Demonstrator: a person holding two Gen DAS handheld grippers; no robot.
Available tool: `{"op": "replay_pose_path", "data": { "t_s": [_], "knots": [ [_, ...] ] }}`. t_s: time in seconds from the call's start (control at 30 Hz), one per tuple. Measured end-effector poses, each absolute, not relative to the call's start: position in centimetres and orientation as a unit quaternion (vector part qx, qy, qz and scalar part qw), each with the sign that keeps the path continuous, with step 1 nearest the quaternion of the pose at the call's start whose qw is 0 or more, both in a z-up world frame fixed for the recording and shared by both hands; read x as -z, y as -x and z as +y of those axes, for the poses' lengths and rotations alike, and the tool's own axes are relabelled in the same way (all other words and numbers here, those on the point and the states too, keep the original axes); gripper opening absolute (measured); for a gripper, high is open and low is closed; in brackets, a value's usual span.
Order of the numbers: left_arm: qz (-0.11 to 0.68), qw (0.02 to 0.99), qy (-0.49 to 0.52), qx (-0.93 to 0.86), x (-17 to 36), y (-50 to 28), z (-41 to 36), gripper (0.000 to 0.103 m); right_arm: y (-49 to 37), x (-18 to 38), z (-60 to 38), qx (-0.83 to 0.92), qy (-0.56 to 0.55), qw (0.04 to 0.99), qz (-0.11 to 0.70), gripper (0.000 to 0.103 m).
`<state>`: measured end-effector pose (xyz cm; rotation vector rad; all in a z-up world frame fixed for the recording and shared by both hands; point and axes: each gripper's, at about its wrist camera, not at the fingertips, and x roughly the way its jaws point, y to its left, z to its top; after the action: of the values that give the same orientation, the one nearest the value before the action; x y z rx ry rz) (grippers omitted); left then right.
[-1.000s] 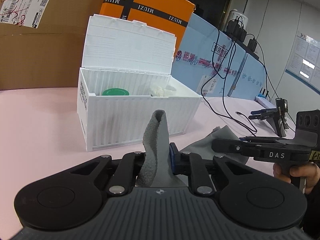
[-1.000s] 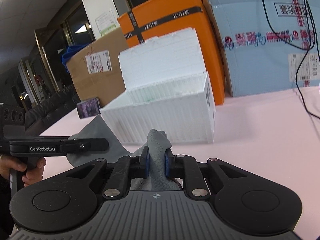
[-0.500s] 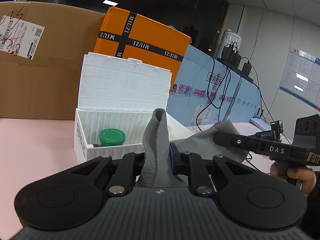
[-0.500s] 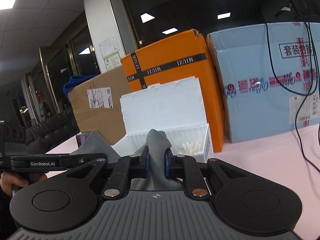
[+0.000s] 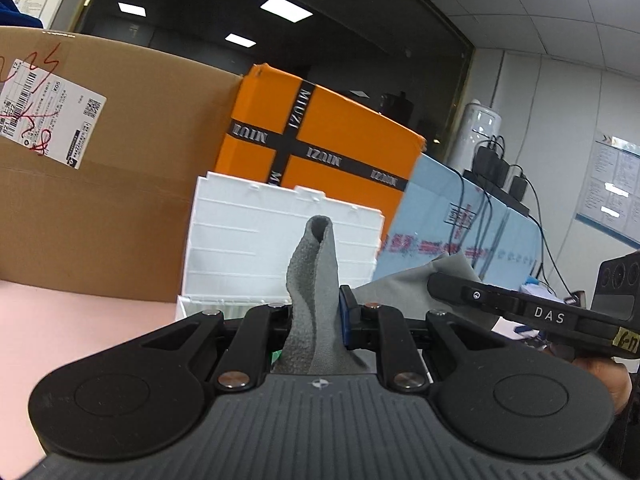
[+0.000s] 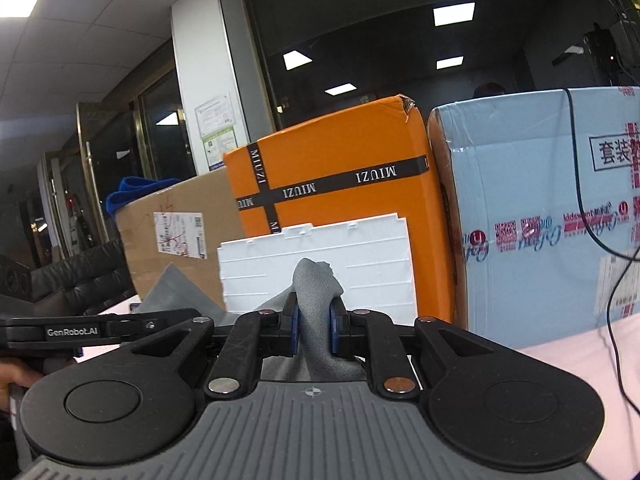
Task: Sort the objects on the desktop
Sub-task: 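Carry the grey sock in both tools into the white storage box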
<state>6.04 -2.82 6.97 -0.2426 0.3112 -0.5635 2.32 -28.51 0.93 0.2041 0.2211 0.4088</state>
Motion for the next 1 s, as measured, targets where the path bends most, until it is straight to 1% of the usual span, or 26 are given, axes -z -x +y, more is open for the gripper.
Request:
{"op": "replay_pose_path", "data": {
  "t_s": [0.07, 0.4, 0.7, 0.83, 0.93, 1.0],
  "knots": [
    [0.148, 0.946, 0.116, 0.266, -6.7, -6.5, -3.2, 0.013, -3.4, -0.6, -28.3, -0.2, -0.098, 0.968, 0.113, 0.013],
    [0.183, 0.952, 0.053, 0.241, -4.1, -8.3, -5.5, 0.013, -6.1, 2.3, -28.2, -0.187, -0.095, 0.966, 0.149, 0.013],
    [0.195, 0.953, 0.05, 0.228, -3.1, -8.9, -5.1, 0.016, -6.1, 3.3, -27.8, -0.186, -0.067, 0.967, 0.159, 0.013],
    [0.189, 0.955, 0.046, 0.223, -2.9, -8.8, -5.1, 0.017, -6.1, 3.5, -27.5, -0.182, -0.051, 0.969, 0.159, 0.013],
    [0.183, 0.957, 0.047, 0.219, -2.8, -8.8, -5.0, 0.022, -6.1, 3.6, -27.6, -0.182, -0.046, 0.969, 0.158, 0.014],
    [0.176, 0.959, 0.047, 0.215, -2.8, -8.7, -4.9, 0.031, -6.1, 3.6, -27.6, -0.18, -0.046, 0.97, 0.158, 0.014]
  ]
}}
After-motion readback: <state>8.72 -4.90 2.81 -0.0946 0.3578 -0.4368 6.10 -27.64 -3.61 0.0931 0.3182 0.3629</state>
